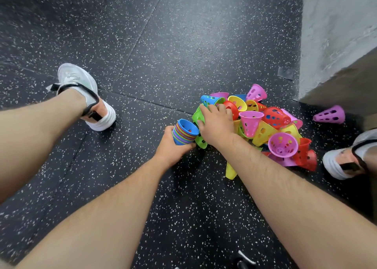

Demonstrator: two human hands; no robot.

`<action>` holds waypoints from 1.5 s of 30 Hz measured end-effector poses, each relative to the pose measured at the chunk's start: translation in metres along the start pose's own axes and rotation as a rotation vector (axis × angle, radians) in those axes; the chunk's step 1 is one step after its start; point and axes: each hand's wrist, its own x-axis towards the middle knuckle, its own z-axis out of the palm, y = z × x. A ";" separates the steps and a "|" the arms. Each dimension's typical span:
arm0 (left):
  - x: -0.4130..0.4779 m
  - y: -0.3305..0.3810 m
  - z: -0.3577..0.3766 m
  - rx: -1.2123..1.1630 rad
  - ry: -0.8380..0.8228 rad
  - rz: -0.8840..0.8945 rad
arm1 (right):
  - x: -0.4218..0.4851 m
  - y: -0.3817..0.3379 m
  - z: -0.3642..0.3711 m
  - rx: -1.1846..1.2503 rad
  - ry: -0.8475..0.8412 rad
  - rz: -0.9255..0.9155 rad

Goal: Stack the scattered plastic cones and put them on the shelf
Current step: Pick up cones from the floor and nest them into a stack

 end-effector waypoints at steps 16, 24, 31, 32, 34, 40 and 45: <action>-0.007 0.001 -0.001 0.100 -0.028 -0.014 | -0.023 0.025 -0.011 0.356 0.242 0.029; -0.019 0.014 0.005 0.195 -0.005 0.012 | -0.057 0.027 -0.015 0.596 0.415 0.052; -0.034 0.024 0.012 0.187 0.016 0.021 | -0.100 0.025 0.005 0.792 0.231 -0.123; -0.036 0.023 0.012 0.200 0.011 0.025 | -0.105 0.028 0.007 0.798 0.205 -0.119; -0.042 0.021 0.012 0.238 -0.006 0.033 | -0.115 0.037 0.009 0.785 0.175 -0.093; -0.059 0.025 0.027 0.302 -0.063 0.016 | -0.139 0.071 0.025 0.681 0.171 0.055; -0.076 0.020 0.043 0.388 -0.141 -0.029 | -0.151 0.089 0.032 0.501 0.065 0.128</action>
